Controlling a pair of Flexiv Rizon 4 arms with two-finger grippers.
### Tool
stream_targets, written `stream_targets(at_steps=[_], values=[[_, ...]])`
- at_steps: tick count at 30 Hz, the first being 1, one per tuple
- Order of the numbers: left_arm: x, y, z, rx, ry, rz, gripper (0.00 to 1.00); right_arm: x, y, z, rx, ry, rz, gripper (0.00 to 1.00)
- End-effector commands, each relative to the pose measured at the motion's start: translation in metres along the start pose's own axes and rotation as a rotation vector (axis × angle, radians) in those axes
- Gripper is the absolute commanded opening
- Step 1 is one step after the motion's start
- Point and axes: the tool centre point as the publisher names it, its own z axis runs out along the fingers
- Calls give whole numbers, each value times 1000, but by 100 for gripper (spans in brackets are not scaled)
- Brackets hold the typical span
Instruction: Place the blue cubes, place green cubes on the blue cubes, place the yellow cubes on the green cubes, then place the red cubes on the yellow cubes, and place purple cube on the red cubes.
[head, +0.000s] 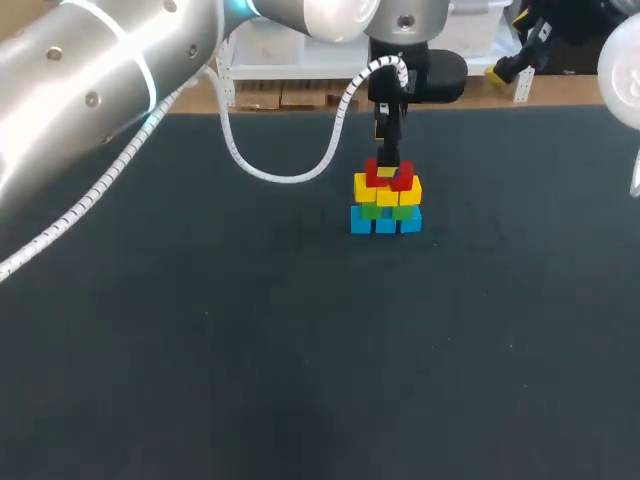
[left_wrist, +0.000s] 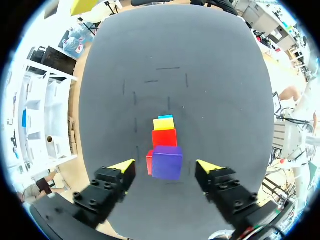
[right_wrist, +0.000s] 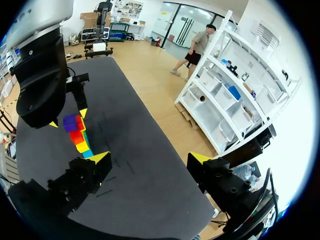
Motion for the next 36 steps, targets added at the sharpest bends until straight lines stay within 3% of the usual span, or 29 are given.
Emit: stream_targets(at_steps=[1,8,11,21,28,31,36], values=[[-1,4,-1,8,5,3,100,0,1,0,3,1,1,100],[-3,5,0,11,1,4,100,0,1,0,3,1,1,100],[-3,5,1,10,-3,-2,89,0,1,0,3,1,1,100],[-3,6,0,9,-11,-5,80,0,1,0,3,1,1,100],[-4,6,0,11,-14,-3,59,0,1,0,3,1,1,100],[-4,5,0,15,-17,0,43,0,1,0,3,1,1,100],[-5,5,0,15,-20,2,39,0,1,0,3,1,1,100]])
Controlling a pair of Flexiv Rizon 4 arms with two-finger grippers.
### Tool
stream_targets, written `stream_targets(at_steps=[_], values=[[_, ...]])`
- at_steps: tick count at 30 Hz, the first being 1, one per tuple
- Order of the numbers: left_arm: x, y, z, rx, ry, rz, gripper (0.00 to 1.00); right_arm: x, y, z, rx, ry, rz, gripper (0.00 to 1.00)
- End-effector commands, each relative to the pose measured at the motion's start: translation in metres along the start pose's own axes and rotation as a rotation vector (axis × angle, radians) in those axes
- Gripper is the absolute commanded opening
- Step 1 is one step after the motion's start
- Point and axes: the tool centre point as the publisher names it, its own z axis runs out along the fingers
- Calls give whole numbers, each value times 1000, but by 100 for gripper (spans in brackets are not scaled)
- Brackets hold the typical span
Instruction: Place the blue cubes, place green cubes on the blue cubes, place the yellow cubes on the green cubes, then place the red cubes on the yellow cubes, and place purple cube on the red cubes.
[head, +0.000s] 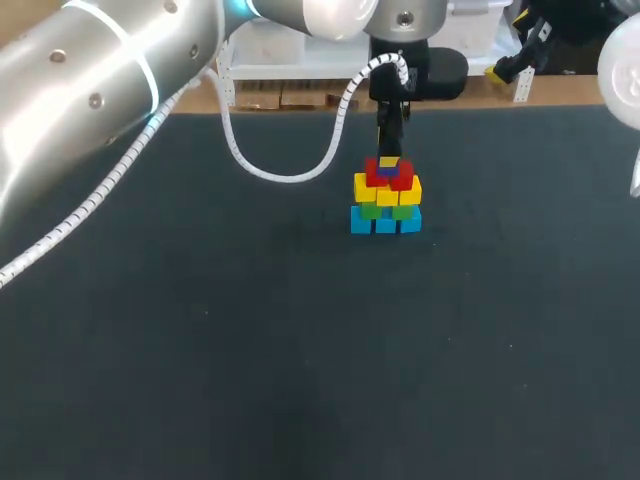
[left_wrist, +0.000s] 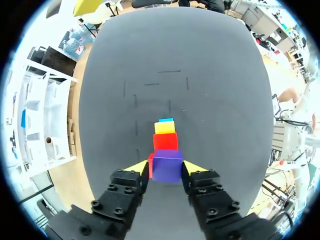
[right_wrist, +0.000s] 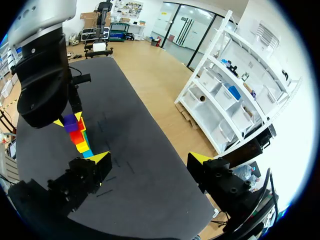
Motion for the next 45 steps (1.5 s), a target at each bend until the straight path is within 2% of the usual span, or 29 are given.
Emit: stream_targets(at_steps=[1,4,9,17,19,20,22,29,37,45], values=[[-2,3,0,6,-1,8,39,0,1,0,3,1,1,100],[-2,3,0,6,-2,11,35,0,1,0,3,1,1,100],[-3,3,0,7,-4,10,33,0,1,0,3,1,1,100],[-5,3,-1,9,-8,17,37,0,1,0,3,1,1,100],[-5,3,-1,11,-7,20,47,0,1,0,3,1,1,100],[-5,3,-1,13,-6,20,56,0,1,0,3,1,1,100],[-4,3,0,15,-6,18,100,0,1,0,3,1,1,100],[1,5,1,18,-8,-6,100,0,1,0,3,1,1,100],[32,4,-10,-23,-28,-108,100,0,1,0,3,1,1,100],[52,-4,-23,-55,-51,-171,100,0,1,0,3,1,1,100]])
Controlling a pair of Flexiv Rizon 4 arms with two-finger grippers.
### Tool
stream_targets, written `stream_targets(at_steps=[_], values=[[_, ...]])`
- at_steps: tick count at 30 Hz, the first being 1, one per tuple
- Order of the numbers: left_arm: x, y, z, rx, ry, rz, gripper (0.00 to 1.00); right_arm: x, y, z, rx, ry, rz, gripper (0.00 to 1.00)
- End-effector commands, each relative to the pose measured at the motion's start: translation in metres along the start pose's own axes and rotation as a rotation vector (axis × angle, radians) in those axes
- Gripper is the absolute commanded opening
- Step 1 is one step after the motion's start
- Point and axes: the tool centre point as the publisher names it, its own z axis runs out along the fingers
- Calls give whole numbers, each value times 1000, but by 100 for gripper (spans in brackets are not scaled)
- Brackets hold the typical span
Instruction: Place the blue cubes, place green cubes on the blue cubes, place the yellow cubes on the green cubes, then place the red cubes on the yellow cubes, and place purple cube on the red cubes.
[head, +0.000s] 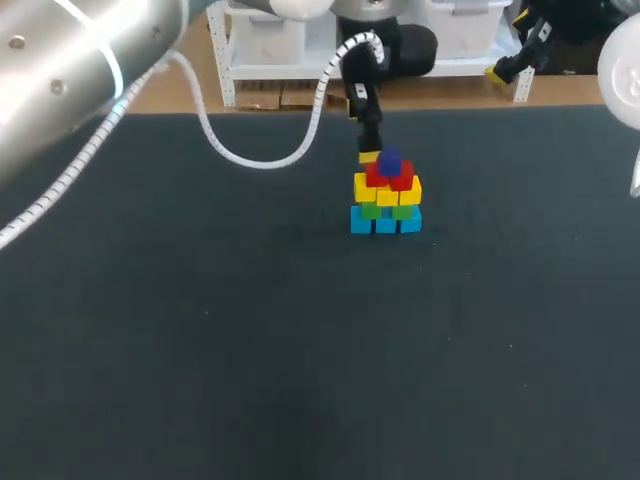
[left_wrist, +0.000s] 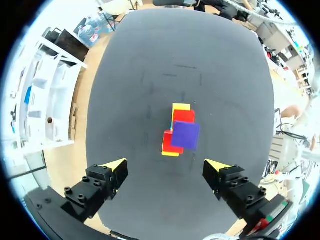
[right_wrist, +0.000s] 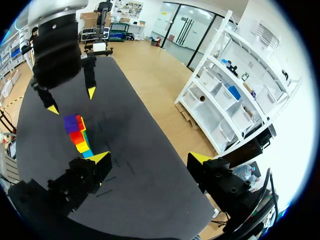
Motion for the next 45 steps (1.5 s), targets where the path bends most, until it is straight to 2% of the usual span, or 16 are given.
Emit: stream_targets(at_steps=[1,7,9,16,25,40,43,45], values=[[21,-16,-6,-51,-42,-26,100,0,1,0,3,1,1,100],[44,-18,-9,-89,-36,-117,100,0,1,0,3,1,1,100],[51,-20,-8,-76,-47,-130,100,0,1,0,3,1,1,100],[78,-23,-9,-121,-87,-268,100,0,1,0,3,1,1,100],[108,-22,-12,-153,-120,-368,100,0,1,0,3,1,1,100],[150,3,-19,-216,-134,-540,100,0,1,0,3,1,1,100],[158,9,-20,-258,-95,-608,100,0,1,0,3,1,1,100],[162,10,-20,-256,-108,-616,100,0,1,0,3,1,1,100]])
